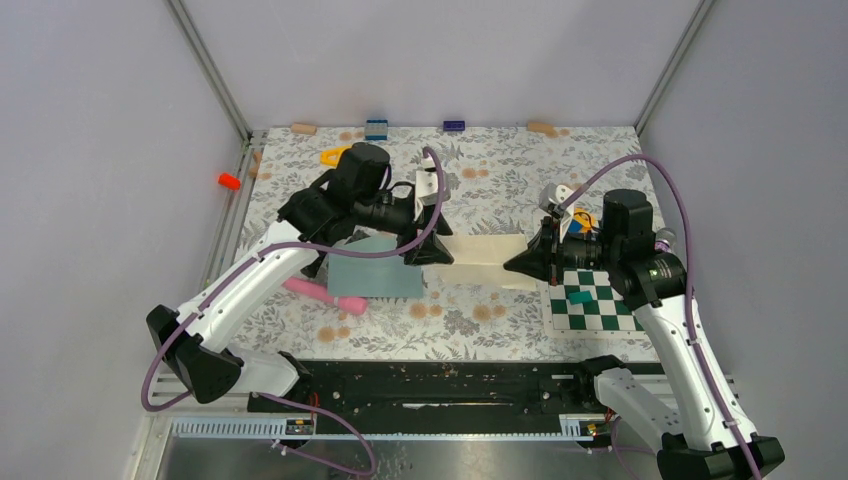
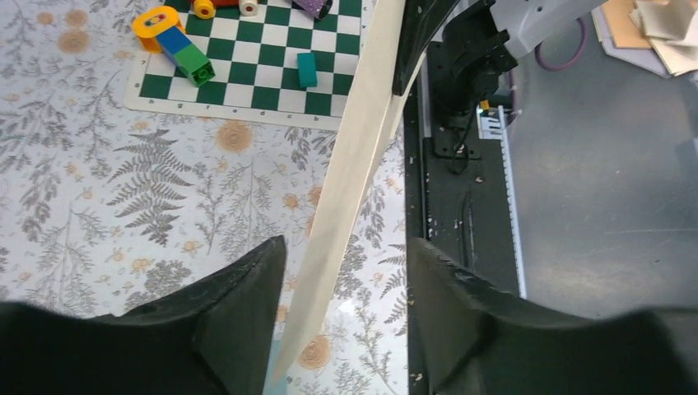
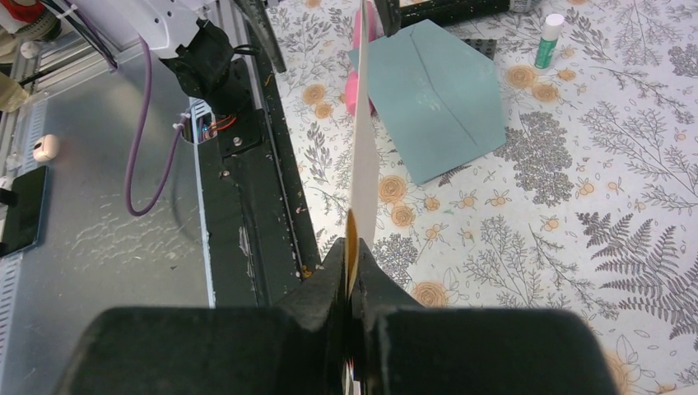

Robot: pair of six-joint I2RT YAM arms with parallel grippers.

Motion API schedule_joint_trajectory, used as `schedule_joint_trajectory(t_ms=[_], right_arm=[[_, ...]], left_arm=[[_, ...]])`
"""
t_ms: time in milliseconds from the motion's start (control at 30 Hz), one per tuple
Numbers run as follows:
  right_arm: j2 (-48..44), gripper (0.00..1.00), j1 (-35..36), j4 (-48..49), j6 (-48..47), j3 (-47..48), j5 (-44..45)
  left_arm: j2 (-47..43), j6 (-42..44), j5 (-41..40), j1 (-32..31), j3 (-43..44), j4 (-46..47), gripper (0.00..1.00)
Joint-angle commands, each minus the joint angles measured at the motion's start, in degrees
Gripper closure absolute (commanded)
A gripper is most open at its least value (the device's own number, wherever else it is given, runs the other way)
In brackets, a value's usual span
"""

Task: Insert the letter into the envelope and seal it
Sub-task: Fold the letter.

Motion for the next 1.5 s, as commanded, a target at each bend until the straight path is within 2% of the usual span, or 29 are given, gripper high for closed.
schedule_joint_trajectory(t_ms=[0,67,133,267,367,467,633,733,1100,1467], right_arm=[[-0.5,1.0,0.3,1.4,-0.1,0.1,2.6],[0.0,1.0,0.4,1.2,-0.1,0.2,2.8],[0.5,1.0,0.3,1.0,-0.3,0.4,3.0],[0.7,1.0,0.3,0.0,-1.3,0.6,3.0],[0.7,1.0,0.4,-0.1,-1.5,0.5,3.0],[1.0,1.0,0.4,-0.5,-1.8,0.6,2.9],[0.6,1.0,0.4,-0.9,-2.3,0.4,3.0],[0.1,1.0,0.4,-0.9,-2.3,0.4,2.7],[-1.6,1.0,-0.3,-0.9,-2.5,0.7,3.9],[-2.5,1.0,-1.7,-0.8,-2.3,1.1,4.5]], left_arm=[[0.4,-1.8,0.7,0.0,3.5,2.6,0.33],[2.2,-2.9,1.0,-0.4,6.0,1.7,0.27],[4.3,-3.4,0.8,-1.5,8.5,0.8,0.26],[8.7,-4.3,-1.2,-4.0,12.4,-0.4,0.27],[11.4,-5.0,-1.1,-5.2,14.6,-1.0,0.31],[13.7,-4.7,-1.1,-6.2,16.5,-2.2,0.46],[14.0,-3.9,-1.1,-6.8,16.8,-3.2,0.8],[12.1,-2.3,-2.4,-6.8,14.4,-3.2,0.91],[6.1,5.2,-2.6,-5.8,8.3,-6.5,0.91],[2.4,10.3,-1.4,-1.2,4.8,-9.9,0.95]])
